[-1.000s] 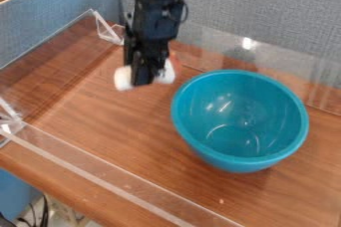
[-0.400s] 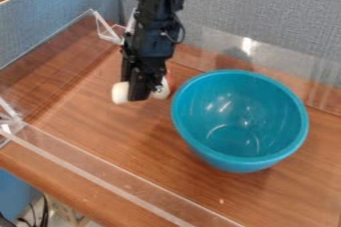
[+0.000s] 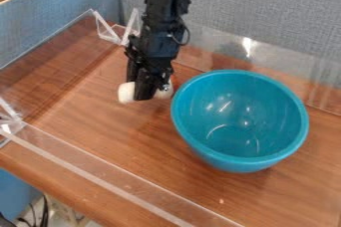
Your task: Remove the mushroom from inside the blue bowl and put it on the table
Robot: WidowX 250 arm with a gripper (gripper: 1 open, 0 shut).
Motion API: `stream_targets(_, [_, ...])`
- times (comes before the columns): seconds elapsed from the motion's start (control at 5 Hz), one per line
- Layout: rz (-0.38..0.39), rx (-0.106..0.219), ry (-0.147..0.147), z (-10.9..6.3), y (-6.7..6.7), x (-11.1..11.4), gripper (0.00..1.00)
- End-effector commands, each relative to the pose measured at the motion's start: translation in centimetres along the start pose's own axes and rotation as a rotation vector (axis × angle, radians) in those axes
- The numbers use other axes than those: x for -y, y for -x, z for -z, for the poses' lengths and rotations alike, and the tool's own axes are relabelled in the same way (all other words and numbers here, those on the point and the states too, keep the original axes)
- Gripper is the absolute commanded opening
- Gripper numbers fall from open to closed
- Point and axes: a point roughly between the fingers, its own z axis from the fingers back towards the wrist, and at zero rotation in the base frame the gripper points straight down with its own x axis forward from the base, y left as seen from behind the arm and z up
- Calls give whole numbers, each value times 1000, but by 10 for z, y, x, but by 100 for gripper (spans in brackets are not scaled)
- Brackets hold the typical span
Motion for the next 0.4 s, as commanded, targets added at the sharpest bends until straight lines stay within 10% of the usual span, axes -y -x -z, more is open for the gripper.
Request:
stream_targets(0.0, [-18,38,-34,-10,6,-15,0])
stream_targets(0.2, [-15,25,-30,-2,14,-22,0])
